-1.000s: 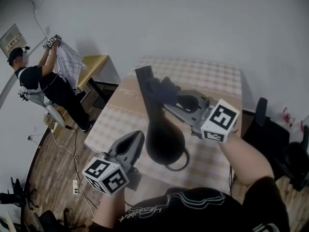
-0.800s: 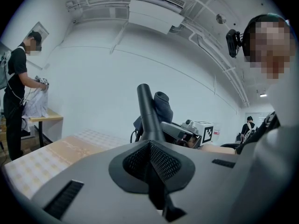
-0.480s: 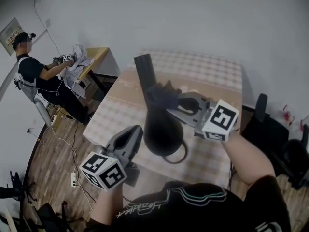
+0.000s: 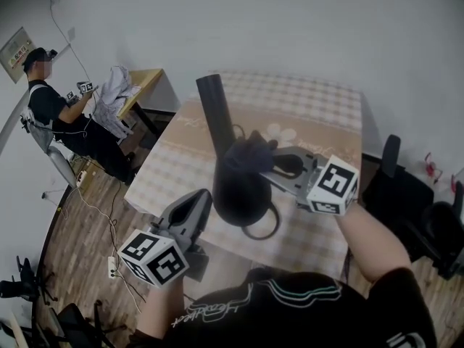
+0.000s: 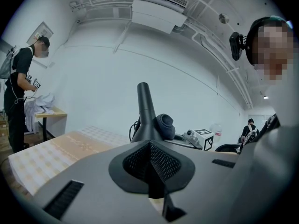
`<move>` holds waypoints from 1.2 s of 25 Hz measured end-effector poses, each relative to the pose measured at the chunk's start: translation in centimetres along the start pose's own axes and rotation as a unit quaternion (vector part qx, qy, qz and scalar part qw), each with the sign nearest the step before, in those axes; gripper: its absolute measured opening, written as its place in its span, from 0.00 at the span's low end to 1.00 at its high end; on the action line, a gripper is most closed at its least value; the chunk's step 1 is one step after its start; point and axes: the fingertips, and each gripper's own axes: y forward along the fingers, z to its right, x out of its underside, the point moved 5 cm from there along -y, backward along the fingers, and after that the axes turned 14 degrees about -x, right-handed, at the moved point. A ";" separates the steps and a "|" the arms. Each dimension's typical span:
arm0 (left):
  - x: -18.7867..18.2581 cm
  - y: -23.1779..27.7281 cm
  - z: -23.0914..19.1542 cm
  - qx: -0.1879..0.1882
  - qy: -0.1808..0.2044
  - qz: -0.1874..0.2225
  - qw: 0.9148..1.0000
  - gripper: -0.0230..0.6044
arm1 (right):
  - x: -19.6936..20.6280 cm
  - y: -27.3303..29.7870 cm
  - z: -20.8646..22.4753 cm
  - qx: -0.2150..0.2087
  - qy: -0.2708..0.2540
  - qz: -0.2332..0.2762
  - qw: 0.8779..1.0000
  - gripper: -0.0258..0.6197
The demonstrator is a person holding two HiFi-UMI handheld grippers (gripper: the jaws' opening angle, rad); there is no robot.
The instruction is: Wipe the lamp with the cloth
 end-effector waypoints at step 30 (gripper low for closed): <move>4.6 -6.5 3.8 -0.017 -0.032 0.041 0.999 0.04 | 4.2 -6.0 -9.9 0.130 0.116 0.049 0.983 0.13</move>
